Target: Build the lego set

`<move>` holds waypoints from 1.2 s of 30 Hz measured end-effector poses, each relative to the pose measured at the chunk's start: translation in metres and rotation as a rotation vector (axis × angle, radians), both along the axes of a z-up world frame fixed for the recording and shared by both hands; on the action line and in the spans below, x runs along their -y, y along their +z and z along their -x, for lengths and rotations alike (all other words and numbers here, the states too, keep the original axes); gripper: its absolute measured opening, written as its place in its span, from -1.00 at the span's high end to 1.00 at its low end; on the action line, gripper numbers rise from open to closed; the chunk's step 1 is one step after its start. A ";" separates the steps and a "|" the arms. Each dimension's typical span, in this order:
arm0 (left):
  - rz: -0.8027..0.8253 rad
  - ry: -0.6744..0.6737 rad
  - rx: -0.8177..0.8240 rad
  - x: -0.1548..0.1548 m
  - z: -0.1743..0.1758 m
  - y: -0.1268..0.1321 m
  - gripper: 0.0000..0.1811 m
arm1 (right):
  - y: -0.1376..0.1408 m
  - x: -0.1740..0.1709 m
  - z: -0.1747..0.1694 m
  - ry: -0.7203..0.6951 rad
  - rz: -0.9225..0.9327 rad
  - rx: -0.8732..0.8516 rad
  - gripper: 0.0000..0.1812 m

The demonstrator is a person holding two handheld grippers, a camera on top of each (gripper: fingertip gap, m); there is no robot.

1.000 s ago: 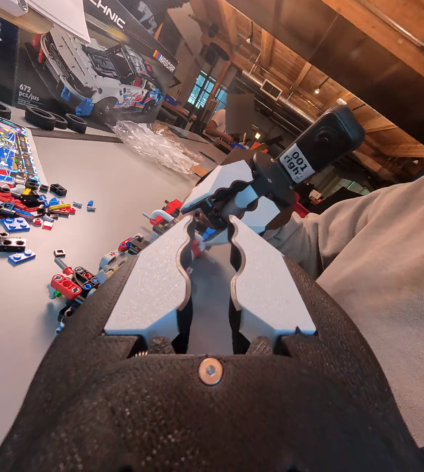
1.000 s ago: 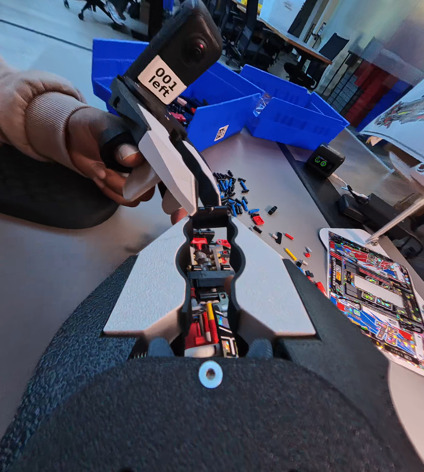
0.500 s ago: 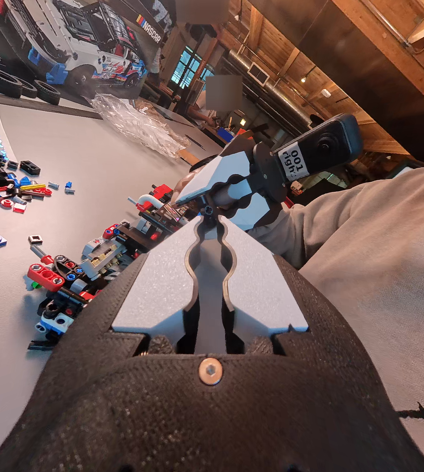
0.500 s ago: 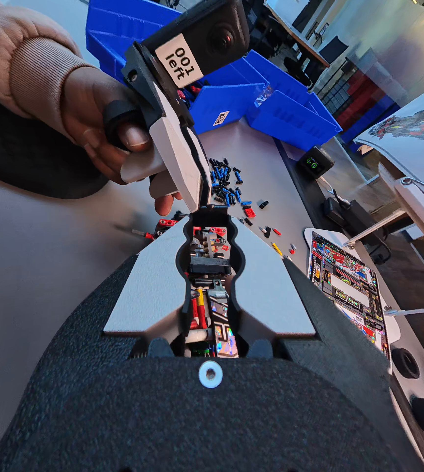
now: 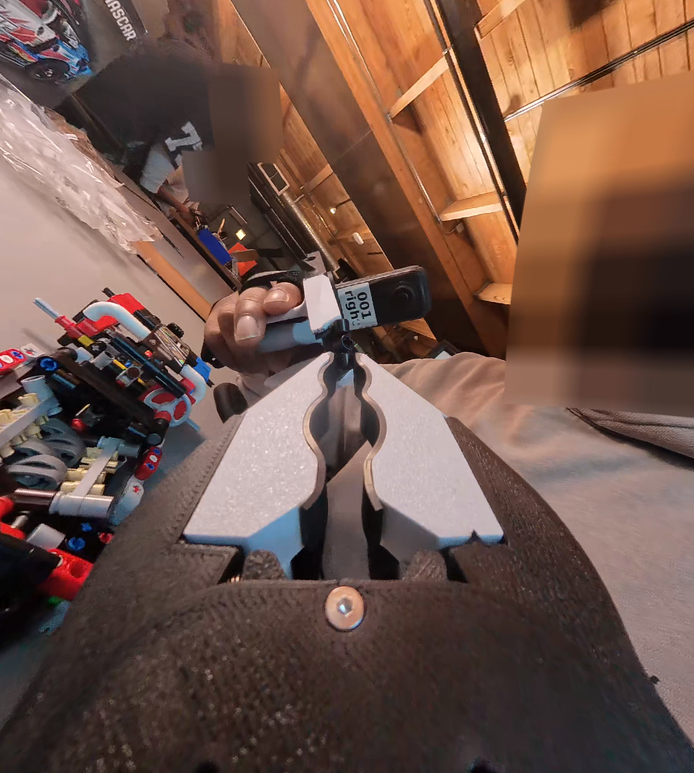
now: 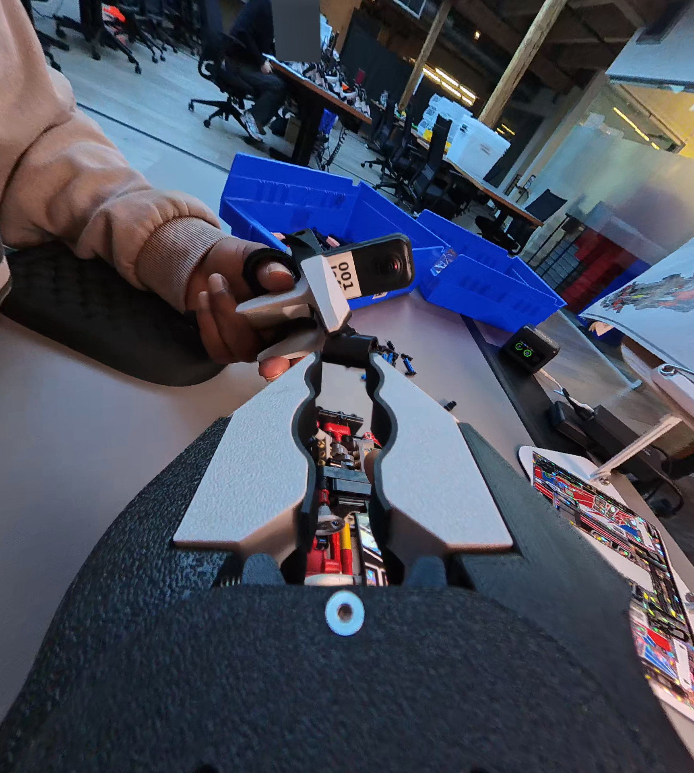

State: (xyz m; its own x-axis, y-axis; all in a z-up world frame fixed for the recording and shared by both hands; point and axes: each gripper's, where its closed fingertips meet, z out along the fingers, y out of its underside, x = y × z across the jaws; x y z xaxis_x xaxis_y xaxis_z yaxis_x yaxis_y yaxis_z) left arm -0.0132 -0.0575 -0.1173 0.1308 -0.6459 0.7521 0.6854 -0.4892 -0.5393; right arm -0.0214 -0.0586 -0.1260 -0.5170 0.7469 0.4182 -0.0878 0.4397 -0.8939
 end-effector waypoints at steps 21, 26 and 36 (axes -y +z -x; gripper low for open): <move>-0.030 0.037 -0.099 0.000 0.002 -0.004 0.95 | -0.002 0.002 -0.003 0.026 0.004 0.012 0.85; -0.062 0.075 -0.179 0.003 0.001 -0.003 0.95 | -0.002 0.005 -0.007 0.053 -0.002 0.022 0.98; -0.103 0.232 -0.300 -0.002 0.019 0.000 0.95 | 0.006 -0.006 -0.005 0.011 0.039 0.012 0.83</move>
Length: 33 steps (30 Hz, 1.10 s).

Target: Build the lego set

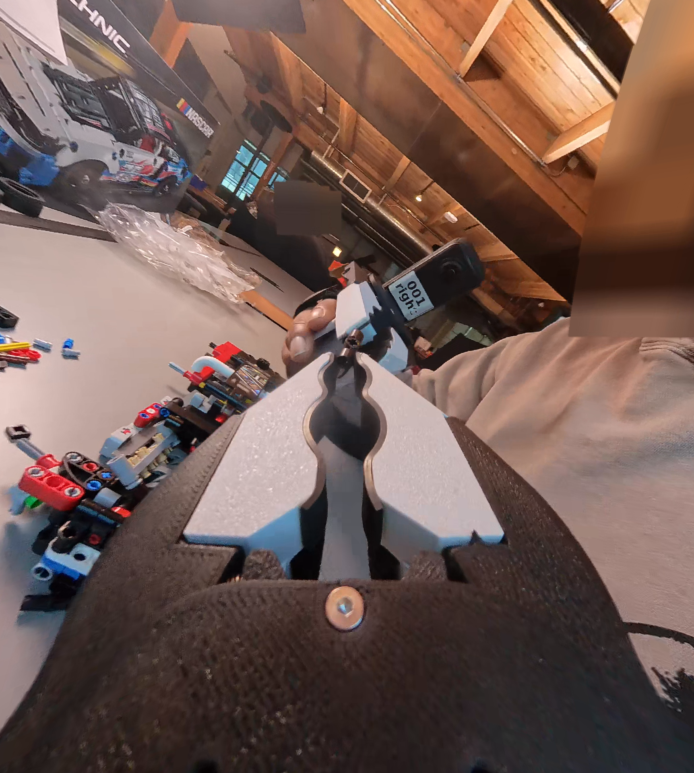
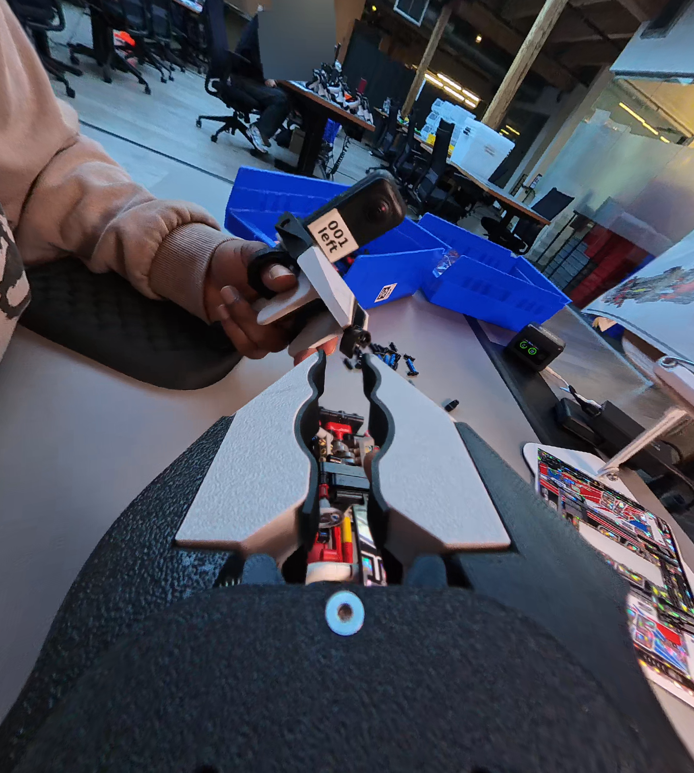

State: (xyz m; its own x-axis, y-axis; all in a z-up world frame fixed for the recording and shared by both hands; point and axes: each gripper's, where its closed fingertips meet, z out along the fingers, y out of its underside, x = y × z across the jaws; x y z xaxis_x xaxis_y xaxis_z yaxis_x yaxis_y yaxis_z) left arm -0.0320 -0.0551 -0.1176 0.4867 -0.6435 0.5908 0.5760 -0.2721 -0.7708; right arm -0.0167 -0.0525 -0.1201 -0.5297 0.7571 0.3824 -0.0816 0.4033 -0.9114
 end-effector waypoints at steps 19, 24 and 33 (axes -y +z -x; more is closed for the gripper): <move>-0.096 0.852 -0.877 0.034 0.132 0.029 0.94 | 0.011 -0.147 -0.065 -0.534 0.497 -0.058 0.66; -0.248 1.005 -1.305 0.017 0.118 0.028 0.95 | 0.012 -0.130 -0.060 -0.479 0.495 -0.039 0.68; -0.440 1.088 -1.905 0.005 0.090 0.008 0.96 | 0.007 -0.096 -0.048 -0.409 0.403 0.001 0.71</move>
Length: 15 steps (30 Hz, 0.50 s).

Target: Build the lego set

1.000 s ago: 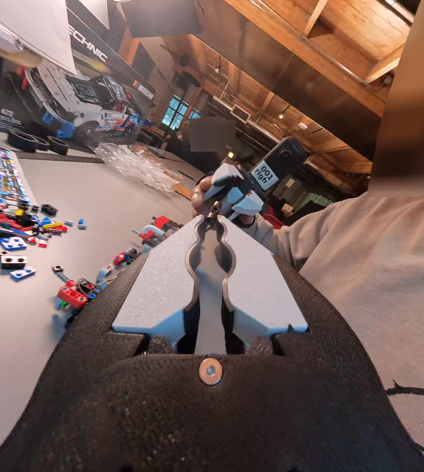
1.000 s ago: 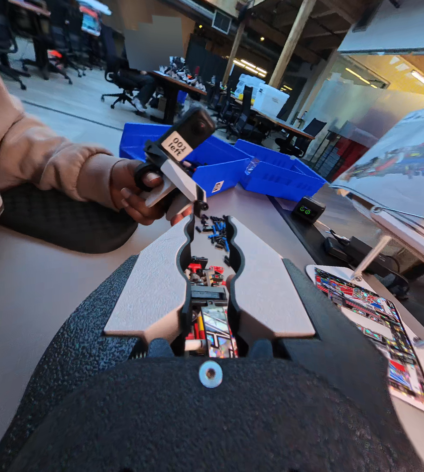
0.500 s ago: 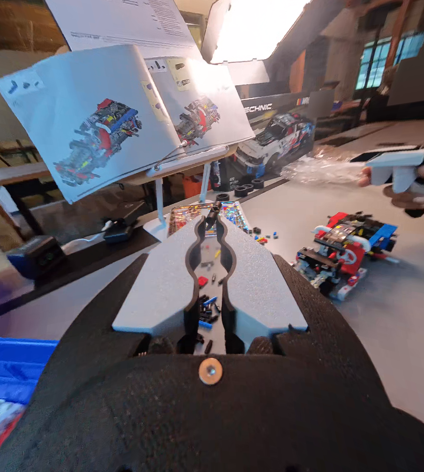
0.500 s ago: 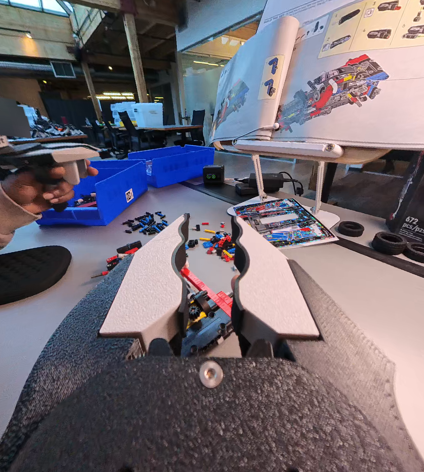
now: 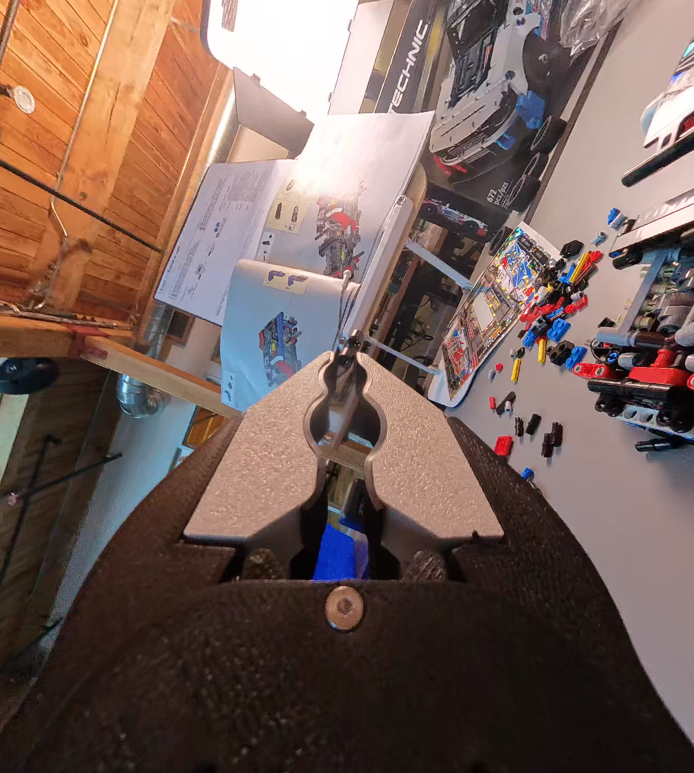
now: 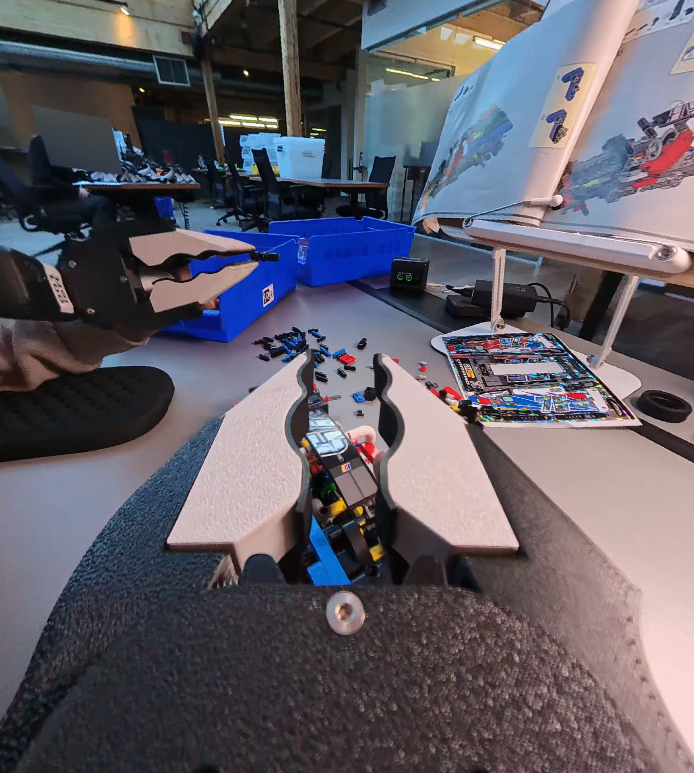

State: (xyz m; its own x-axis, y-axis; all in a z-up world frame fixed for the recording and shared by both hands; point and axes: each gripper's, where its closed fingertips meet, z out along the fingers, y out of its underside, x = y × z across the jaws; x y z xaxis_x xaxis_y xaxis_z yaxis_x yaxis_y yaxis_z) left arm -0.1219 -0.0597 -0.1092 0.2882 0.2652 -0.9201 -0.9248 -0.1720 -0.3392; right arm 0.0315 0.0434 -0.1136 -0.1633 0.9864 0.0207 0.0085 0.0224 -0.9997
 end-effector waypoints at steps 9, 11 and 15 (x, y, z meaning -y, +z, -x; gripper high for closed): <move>0.001 -0.103 -0.059 -0.001 -0.031 -0.002 0.95 | 0.007 0.047 0.033 0.148 -0.132 0.036 0.73; 0.005 -0.096 0.047 0.002 -0.022 0.000 0.95 | 0.003 0.051 0.033 0.145 -0.187 0.040 0.73; 0.021 0.019 0.499 0.029 0.043 0.018 0.94 | -0.001 0.039 0.023 0.101 -0.198 0.040 0.75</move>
